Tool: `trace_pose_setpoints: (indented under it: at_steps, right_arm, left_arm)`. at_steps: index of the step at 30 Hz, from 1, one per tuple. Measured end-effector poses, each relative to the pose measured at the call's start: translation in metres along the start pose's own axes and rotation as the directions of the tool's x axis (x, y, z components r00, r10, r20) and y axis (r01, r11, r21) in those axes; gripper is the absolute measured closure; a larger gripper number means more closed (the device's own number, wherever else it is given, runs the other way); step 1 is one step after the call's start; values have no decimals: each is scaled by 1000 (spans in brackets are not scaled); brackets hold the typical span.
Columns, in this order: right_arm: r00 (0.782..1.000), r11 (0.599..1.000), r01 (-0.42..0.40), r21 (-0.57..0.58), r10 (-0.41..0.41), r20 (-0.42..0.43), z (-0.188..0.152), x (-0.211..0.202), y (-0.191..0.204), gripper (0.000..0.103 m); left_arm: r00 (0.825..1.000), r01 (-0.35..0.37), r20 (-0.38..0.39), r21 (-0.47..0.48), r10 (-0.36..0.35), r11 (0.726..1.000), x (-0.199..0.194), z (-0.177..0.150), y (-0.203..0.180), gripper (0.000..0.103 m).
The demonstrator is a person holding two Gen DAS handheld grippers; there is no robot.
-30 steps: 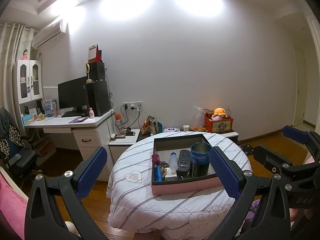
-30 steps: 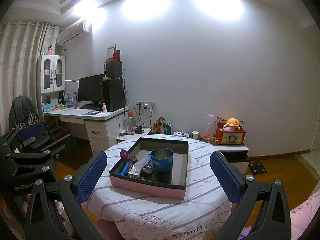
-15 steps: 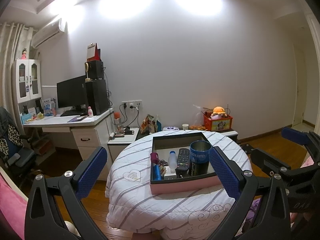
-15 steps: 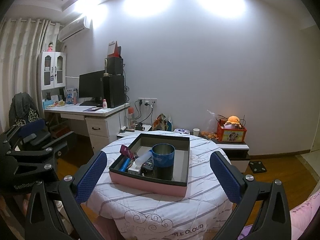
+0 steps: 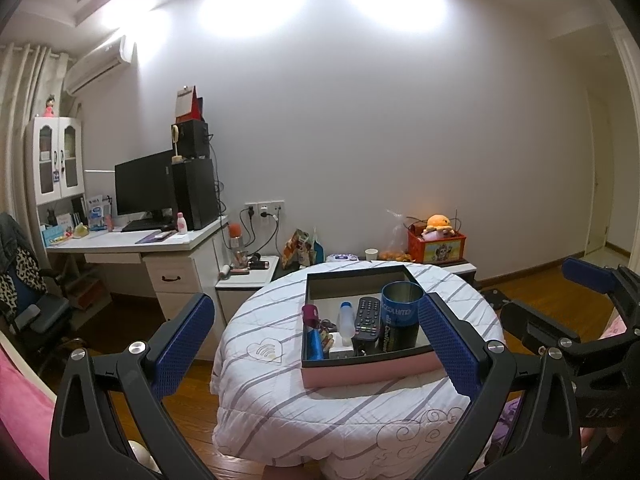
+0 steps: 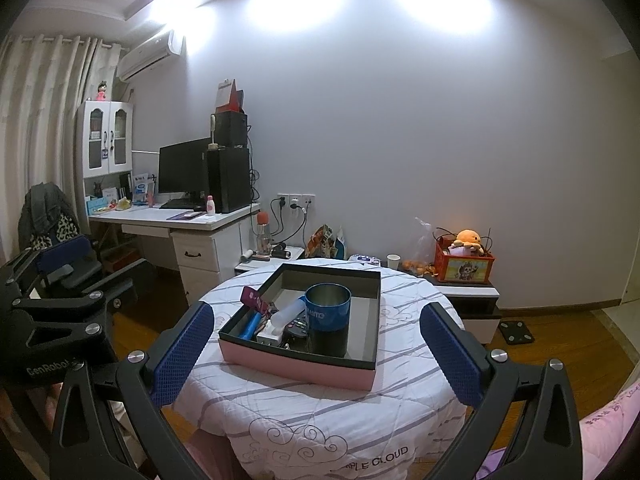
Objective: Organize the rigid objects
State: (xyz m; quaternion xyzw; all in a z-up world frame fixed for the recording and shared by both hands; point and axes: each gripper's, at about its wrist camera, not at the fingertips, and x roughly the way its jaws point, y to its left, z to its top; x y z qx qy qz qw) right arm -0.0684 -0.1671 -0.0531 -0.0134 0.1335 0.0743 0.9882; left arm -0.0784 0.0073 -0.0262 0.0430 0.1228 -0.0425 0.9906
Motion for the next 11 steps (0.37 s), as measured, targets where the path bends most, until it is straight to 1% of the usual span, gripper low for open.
trace_pose_setpoints:
  at_steps: [11]
  right_arm:
    - [1000, 1000, 0, 1, 0, -4, -3, 2, 0, 0]
  left_arm:
    - [1000, -1, -1, 1, 1, 1000, 1, 1, -3, 0]
